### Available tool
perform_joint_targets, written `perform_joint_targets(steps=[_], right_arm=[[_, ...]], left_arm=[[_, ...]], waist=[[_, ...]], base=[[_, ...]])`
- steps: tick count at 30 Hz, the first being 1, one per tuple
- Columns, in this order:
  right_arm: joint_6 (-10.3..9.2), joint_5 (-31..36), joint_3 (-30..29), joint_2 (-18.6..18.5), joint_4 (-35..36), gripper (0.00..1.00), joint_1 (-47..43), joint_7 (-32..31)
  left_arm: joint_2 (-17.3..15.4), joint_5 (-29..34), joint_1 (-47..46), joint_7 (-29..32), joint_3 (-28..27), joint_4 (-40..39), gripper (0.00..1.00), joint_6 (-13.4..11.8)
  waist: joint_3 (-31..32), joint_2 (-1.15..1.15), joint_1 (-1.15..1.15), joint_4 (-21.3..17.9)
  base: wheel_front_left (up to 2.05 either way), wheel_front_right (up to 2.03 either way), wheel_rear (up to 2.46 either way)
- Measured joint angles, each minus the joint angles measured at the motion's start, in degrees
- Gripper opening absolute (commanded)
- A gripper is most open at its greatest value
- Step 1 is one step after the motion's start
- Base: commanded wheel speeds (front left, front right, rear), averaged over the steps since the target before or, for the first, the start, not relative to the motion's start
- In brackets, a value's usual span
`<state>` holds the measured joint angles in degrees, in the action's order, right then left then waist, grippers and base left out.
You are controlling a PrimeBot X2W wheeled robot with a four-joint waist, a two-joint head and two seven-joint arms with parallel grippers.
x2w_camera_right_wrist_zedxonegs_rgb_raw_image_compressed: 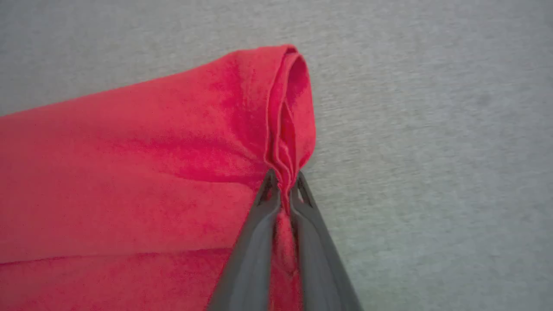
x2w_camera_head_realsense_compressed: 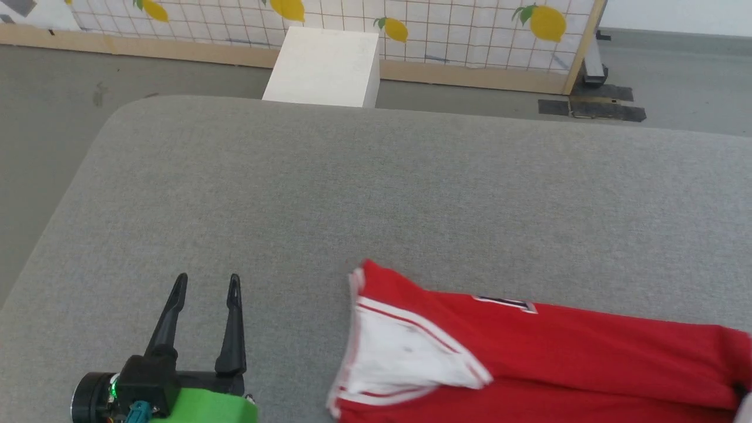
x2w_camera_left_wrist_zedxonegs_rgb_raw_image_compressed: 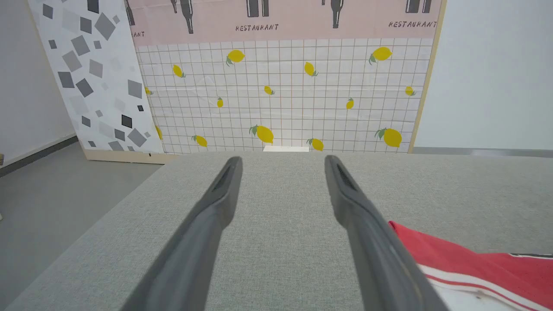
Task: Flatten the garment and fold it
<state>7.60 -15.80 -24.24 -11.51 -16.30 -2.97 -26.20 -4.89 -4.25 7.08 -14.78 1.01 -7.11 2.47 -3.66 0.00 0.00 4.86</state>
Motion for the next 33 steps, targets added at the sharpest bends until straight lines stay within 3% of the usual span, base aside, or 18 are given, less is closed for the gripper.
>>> perform_joint_targets(steps=[4, 9, 24, 29, 33], right_arm=[[0.0, 2.99, -3.01, -3.05, -0.23, 0.0, 0.02, 0.33], [0.0, 3.04, -1.38, -3.1, 1.72, 0.0, -0.54, -0.55], [-0.02, -5.06, 15.5, 2.75, 24.55, 0.0, -8.45, -13.27], [-0.02, -9.23, 21.14, 7.28, 27.0, 0.0, -7.18, -13.91], [-0.02, -10.89, 24.88, 8.53, 25.36, 0.0, -4.17, -12.62]], left_arm=[[0.41, 0.15, 0.38, 0.0, -0.07, -0.07, 1.0, 0.32], [0.9, 0.15, 1.37, 0.0, 0.01, 0.12, 1.0, 0.54], [1.33, 0.15, 3.58, 0.0, -0.05, 0.43, 1.0, 1.51], [1.4, 0.13, 3.73, 0.0, 0.1, 0.97, 1.0, 1.79], [1.46, 0.07, 3.68, 0.0, 0.35, 1.46, 1.0, 2.04]], waist=[[0.71, 0.0, 0.0, -0.42], [2.04, 0.0, 0.0, -0.81], [6.22, 0.0, 0.0, 0.33], [6.19, 0.0, 0.0, 1.81], [5.94, 0.0, 0.0, 3.24]], base=[[0.0, 0.0, 0.0], [0.0, 0.0, 0.0], [0.0, 0.0, 0.0], [0.0, 0.0, 0.0], [0.0, 0.0, 0.0]])
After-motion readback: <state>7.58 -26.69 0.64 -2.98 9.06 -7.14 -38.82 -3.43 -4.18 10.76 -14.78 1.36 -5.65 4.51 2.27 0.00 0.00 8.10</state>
